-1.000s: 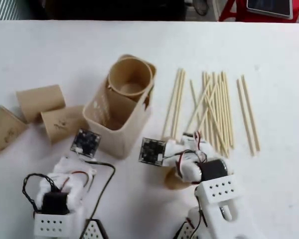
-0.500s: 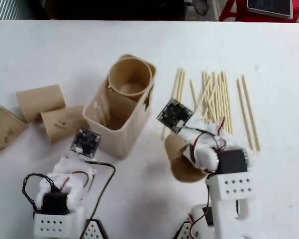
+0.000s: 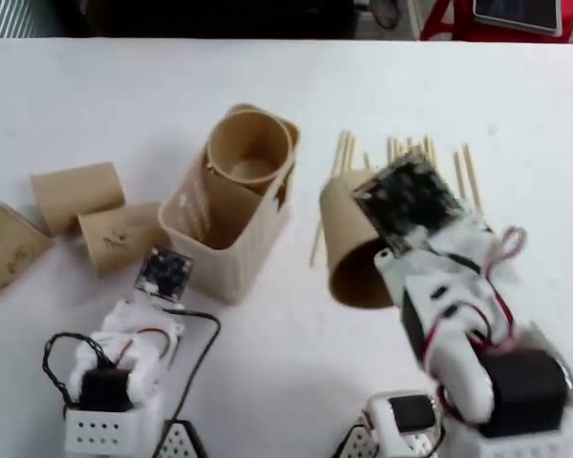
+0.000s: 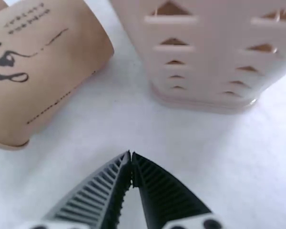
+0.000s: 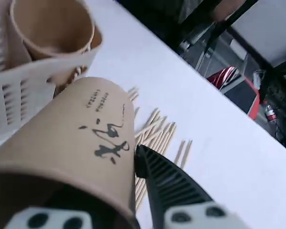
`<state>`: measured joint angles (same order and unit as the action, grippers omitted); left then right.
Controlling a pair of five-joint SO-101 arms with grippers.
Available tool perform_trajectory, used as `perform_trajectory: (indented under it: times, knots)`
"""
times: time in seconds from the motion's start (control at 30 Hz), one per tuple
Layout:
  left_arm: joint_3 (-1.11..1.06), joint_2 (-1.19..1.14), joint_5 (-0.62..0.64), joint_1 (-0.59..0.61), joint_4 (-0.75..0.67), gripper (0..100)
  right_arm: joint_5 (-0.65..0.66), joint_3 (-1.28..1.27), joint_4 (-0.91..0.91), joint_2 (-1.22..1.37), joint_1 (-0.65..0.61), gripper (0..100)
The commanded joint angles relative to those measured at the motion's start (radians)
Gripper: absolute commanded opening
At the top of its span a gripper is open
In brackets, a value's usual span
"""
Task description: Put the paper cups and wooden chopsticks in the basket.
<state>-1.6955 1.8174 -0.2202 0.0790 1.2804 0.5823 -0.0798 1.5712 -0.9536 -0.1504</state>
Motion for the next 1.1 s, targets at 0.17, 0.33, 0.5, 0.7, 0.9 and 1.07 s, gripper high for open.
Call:
perform_trajectory:
  times: [0.17, 0.33, 0.5, 0.7, 0.9, 1.07]
  knots:
    - [0.002, 0.007, -0.005, -0.01, 0.006, 2, -0.17, 0.095, -0.125, 0.117, -0.268, 1.6]
    - [0.002, 0.007, -0.005, -0.01, 0.006, 2, -0.232, 0.124, -0.211, 0.314, -0.325, 1.6]
    - [0.002, 0.007, -0.005, -0.01, 0.006, 2, -0.408, 0.261, -0.211, 0.472, -0.28, 1.6]
    - [0.002, 0.007, -0.005, -0.01, 0.006, 2, -0.482, 0.348, -0.182, 0.59, -0.272, 1.6]
    - [0.002, 0.007, -0.005, -0.01, 0.006, 2, -0.479, 0.347, -0.148, 0.644, -0.272, 1.7]
    - [0.002, 0.007, -0.005, -0.01, 0.006, 2, -0.477, 0.348, -0.153, 0.693, -0.275, 1.8]
